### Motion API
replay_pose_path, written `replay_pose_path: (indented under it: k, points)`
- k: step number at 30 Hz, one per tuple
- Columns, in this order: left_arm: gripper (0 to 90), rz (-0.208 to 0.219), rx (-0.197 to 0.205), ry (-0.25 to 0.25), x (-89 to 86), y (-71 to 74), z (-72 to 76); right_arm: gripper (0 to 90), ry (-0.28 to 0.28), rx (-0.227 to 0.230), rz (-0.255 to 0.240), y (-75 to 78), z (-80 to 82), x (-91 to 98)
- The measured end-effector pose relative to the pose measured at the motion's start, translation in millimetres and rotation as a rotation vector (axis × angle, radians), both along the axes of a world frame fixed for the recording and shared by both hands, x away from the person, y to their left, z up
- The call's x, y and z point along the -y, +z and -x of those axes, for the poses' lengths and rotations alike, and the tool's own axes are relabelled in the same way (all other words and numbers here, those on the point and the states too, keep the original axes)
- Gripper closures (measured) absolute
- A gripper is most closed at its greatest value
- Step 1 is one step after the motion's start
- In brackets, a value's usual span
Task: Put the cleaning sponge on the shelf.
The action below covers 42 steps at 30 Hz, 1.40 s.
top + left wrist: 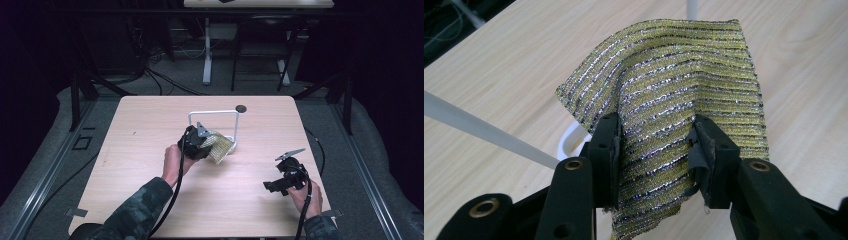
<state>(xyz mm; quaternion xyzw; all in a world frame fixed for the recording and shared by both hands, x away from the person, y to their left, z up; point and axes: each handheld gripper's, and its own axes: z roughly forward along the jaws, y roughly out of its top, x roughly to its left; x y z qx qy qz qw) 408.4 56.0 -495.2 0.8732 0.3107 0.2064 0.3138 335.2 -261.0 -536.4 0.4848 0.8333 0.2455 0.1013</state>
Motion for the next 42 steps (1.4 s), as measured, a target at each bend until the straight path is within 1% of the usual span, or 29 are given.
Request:
replay_pose_path:
  k: [2, 3, 4, 5, 8, 9, 13, 20, 27, 30, 32, 35, 36, 38, 40, 41, 42]
  points:
    - [59.2, -0.014, 0.001, 0.011, 1.4, -1.6, -2.8, 2.0, 0.000, 0.000, 0.000, 0.0, 0.1, -0.1]
    - [59.3, -0.015, 0.008, 0.019, 2.2, -2.5, -3.8, 2.0, -0.001, -0.005, 0.001, 0.5, 0.3, 0.0]
    - [59.3, -0.019, 0.010, 0.024, 2.5, -2.9, -4.8, 2.1, 0.003, 0.003, 0.006, 0.1, 0.1, 0.6]
    - [59.3, -0.015, 0.010, 0.029, 2.6, -3.2, -5.8, 2.1, 0.001, -0.003, 0.005, 0.6, 0.2, 0.6]
    - [59.3, -0.017, 0.016, 0.046, 3.7, -4.7, -7.9, 2.0, 0.001, -0.001, -0.001, -0.1, 0.0, 0.0]
    - [59.3, -0.011, 0.013, 0.052, 4.2, -5.5, -8.7, 2.0, 0.001, -0.001, -0.001, -0.1, 0.0, 0.0]
    - [59.3, -0.020, 0.009, 0.062, 6.7, -9.0, -12.1, 2.1, 0.000, -0.002, 0.000, 0.0, 0.4, -0.3]
    - [59.3, -0.026, 0.006, 0.095, 8.8, -12.6, -19.7, 2.1, 0.002, 0.000, 0.000, -0.1, 0.2, -0.1]
    - [59.1, -0.029, -0.006, 0.104, 12.8, -17.4, -24.5, 2.1, 0.005, -0.002, 0.002, 0.2, 0.3, -0.4]
    - [59.0, -0.032, -0.003, 0.111, 15.1, -19.3, -26.0, 2.2, 0.004, -0.001, 0.001, 0.0, 0.2, -0.3]
    - [58.8, -0.043, -0.001, 0.115, 17.2, -20.3, -26.8, 2.2, 0.002, -0.006, 0.001, 0.6, 0.5, -0.3]
    - [58.6, -0.052, 0.014, 0.124, 20.4, -21.7, -27.9, 2.3, 0.000, 0.007, -0.005, 1.3, 1.2, -0.7]
    - [58.6, -0.048, 0.016, 0.129, 21.5, -22.4, -28.3, 2.3, 0.001, 0.004, -0.003, 1.5, 1.3, -0.9]
    - [58.5, -0.055, 0.011, 0.129, 23.1, -23.4, -29.7, 2.4, 0.010, 0.002, 0.004, 0.8, 0.8, -0.7]
    - [58.4, -0.056, 0.008, 0.133, 24.7, -25.0, -31.2, 2.3, 0.006, -0.001, -0.001, 0.8, 0.8, -1.3]
    - [58.4, -0.055, 0.005, 0.135, 25.2, -25.5, -32.1, 2.3, 0.007, 0.001, 0.002, 0.9, 0.7, -1.0]
    - [58.3, -0.058, 0.007, 0.140, 25.9, -25.9, -32.7, 2.3, 0.007, 0.005, -0.006, 0.8, 0.7, -1.2]
